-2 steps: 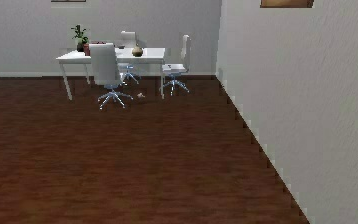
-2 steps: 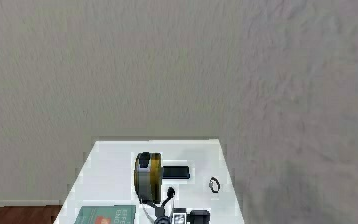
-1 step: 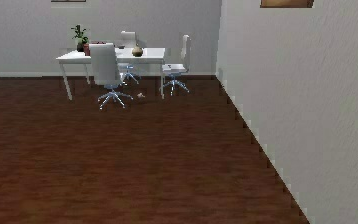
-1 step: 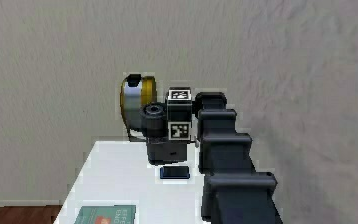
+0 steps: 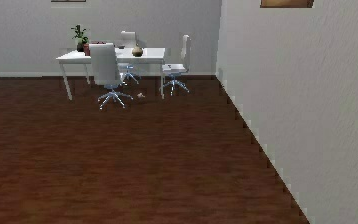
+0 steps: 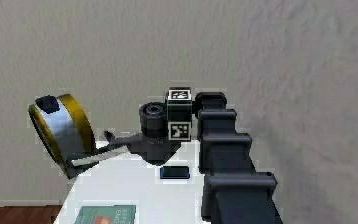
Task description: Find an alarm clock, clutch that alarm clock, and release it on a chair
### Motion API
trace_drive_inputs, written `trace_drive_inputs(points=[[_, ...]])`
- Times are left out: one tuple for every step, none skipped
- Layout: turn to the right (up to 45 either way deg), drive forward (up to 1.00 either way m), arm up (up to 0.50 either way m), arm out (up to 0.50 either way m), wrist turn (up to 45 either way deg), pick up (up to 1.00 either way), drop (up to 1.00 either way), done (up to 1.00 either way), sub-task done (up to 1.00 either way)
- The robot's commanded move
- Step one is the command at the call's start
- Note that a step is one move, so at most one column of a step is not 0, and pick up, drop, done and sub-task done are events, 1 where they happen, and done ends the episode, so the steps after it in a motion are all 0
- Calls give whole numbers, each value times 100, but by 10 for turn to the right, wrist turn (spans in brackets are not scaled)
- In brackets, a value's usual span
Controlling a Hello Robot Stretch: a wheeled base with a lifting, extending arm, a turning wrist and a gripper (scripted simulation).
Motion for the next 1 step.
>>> trace_drive_inputs(points=[[0,0,0,0,-450,0,0,0,0]])
